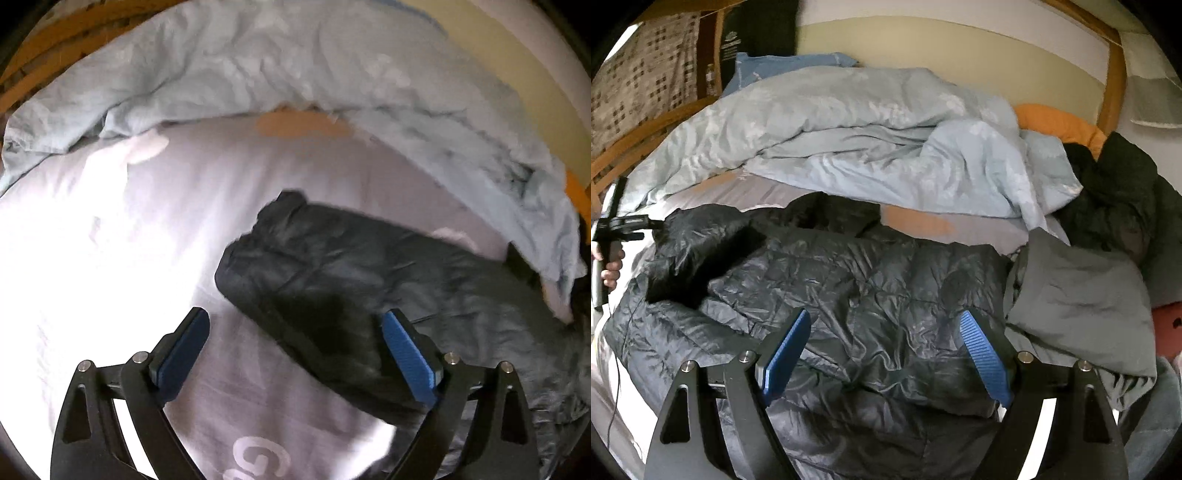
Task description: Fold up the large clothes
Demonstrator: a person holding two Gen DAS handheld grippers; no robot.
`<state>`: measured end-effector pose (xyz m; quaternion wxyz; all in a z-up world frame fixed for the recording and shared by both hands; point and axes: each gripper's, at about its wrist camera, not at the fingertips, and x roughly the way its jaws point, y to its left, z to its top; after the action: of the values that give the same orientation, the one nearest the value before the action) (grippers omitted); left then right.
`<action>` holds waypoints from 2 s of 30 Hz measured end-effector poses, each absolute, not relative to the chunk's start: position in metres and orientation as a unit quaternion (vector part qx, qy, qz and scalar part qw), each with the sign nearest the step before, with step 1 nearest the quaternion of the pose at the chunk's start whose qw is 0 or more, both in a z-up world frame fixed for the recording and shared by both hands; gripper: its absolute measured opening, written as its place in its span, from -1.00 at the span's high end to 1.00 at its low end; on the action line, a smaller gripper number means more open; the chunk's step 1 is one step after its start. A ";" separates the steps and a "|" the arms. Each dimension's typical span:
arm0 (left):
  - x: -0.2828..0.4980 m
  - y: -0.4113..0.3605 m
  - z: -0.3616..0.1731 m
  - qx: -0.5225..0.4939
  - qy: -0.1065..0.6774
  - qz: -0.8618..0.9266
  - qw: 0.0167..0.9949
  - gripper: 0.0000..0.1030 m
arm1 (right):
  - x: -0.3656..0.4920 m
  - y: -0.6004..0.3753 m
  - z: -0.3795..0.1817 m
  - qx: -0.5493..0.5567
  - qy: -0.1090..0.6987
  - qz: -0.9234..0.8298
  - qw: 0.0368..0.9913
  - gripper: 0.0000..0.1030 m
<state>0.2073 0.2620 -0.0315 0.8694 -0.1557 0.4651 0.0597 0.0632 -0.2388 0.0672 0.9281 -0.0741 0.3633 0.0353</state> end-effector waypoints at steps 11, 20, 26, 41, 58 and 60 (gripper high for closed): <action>0.198 0.222 -0.004 -0.181 0.424 -0.004 0.887 0.91 | 0.073 -0.260 0.061 -0.005 0.391 0.048 0.919 -0.65; 0.100 0.076 0.076 -0.079 0.297 -0.278 0.910 0.90 | 0.070 -0.262 0.065 0.004 0.374 0.026 0.927 -0.65; 0.084 0.006 0.032 0.012 0.349 -0.305 0.886 0.90 | 0.062 -0.246 0.069 -0.003 0.354 0.053 0.934 -0.65; 0.052 -0.041 0.013 0.079 0.351 -0.349 0.865 -0.08 | 0.091 -0.254 0.002 0.247 0.457 0.176 0.836 -0.65; 0.086 0.067 0.066 0.047 0.271 -0.182 0.944 -0.34 | 0.088 -0.205 -0.019 0.115 0.463 0.147 0.866 0.69; 0.098 0.087 0.064 0.022 0.285 -0.149 0.947 -0.34 | 0.087 -0.204 -0.018 0.108 0.463 0.139 0.869 0.80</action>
<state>0.0982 0.0869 0.0636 0.9466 0.0217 0.2853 -0.1489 0.0872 -0.2041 -0.0177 0.8689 0.1075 0.4626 0.1394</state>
